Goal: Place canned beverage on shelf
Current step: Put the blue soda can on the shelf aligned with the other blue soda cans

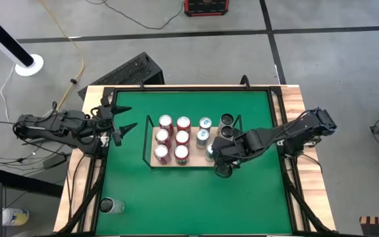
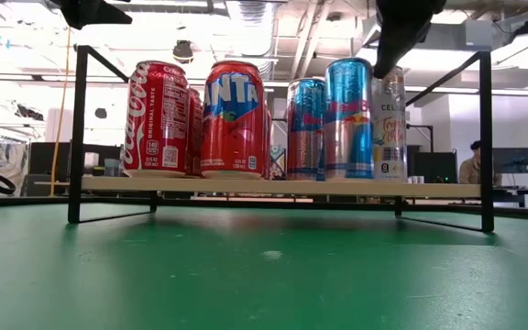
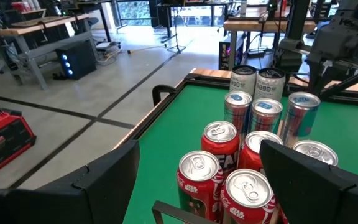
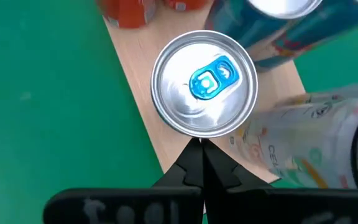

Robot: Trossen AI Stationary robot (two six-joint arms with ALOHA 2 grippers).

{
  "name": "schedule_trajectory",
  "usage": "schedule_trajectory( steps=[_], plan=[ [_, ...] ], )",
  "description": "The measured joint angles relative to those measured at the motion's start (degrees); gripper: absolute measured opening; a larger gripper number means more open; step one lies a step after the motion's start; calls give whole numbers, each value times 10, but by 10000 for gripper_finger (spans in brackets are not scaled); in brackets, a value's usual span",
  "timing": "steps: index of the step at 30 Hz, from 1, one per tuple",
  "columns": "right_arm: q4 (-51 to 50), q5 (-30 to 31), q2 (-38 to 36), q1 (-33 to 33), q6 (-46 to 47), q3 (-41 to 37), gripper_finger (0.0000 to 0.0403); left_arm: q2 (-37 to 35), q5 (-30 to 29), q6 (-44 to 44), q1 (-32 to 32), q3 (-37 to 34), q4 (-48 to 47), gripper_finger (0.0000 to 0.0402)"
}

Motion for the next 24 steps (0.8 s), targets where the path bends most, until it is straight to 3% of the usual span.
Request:
schedule_trajectory(
  steps=[14,24],
  plan=[
    [-2,22,0,-10,-15,0,14,0,0,-1,0,0,-3,320],
    [47,11,57,-30,-58,0,21,0,0,-2,0,0,-3,320]
  ],
)
